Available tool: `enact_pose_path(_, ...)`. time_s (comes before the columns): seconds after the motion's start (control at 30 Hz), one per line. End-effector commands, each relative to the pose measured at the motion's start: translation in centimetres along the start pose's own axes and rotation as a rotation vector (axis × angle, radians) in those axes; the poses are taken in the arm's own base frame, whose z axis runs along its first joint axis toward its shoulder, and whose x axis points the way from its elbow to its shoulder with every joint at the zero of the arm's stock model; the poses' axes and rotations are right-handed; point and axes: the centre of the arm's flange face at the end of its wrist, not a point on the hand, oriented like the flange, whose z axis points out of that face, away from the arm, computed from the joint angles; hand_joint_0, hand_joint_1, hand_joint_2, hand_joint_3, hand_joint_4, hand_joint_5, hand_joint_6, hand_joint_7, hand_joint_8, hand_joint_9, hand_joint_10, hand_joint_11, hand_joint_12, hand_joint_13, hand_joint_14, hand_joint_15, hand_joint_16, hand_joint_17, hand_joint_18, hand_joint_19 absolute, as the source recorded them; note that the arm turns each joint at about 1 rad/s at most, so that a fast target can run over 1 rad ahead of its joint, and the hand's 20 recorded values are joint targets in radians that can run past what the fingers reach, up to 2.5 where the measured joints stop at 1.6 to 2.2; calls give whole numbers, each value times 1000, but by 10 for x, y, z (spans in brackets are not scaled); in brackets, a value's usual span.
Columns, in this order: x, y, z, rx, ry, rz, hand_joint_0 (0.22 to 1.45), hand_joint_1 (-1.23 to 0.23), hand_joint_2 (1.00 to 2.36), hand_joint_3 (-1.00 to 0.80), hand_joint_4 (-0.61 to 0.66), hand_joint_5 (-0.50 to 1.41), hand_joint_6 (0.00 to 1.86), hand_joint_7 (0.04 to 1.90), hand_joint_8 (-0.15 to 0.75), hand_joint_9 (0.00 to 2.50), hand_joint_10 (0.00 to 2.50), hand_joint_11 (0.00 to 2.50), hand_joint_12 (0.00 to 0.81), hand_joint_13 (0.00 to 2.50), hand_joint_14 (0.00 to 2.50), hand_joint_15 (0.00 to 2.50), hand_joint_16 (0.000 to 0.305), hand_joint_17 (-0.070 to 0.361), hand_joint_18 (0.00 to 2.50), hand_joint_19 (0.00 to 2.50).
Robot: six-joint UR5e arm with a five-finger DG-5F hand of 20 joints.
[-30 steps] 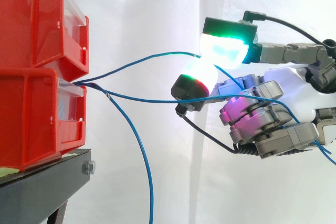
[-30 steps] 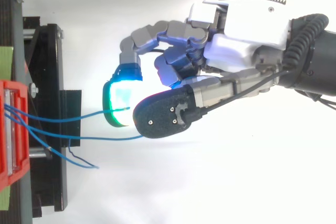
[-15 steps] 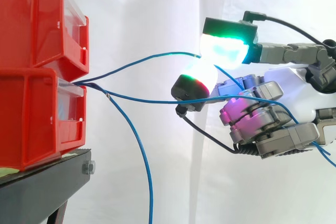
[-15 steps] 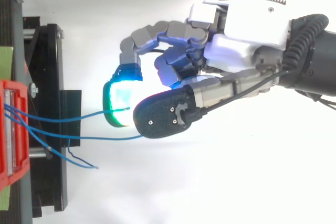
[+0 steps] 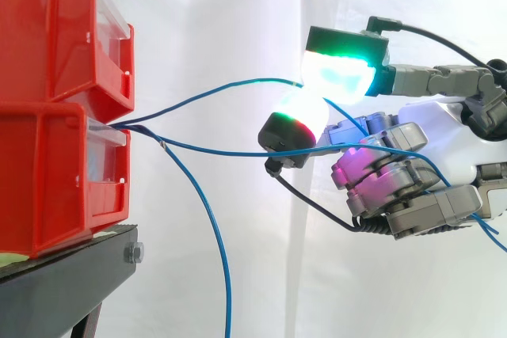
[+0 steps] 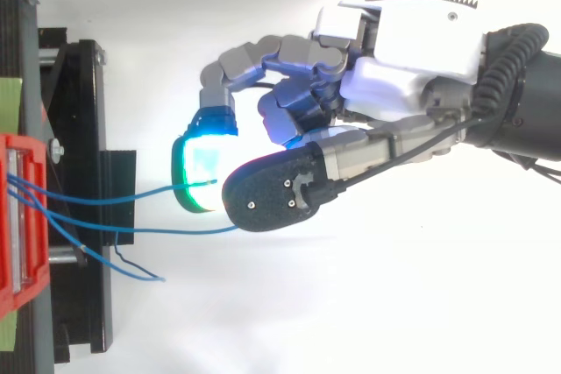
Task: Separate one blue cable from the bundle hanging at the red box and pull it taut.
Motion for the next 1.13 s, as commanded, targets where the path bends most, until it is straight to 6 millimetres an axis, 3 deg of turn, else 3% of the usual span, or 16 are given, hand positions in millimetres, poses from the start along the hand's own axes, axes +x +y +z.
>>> enact_pose_path(0.0,0,1,0,-1,0,0,634,-746,1022,23,22,-166,881,1172,359,615,2500,1330,423,716,2500,1588,42,94,1510,1731)
enact_pose_path(1.1,0,0,0,1,-1,0,633,-741,1023,21,27,-168,879,1192,364,629,2500,1391,426,718,2500,1614,42,94,1523,1726)
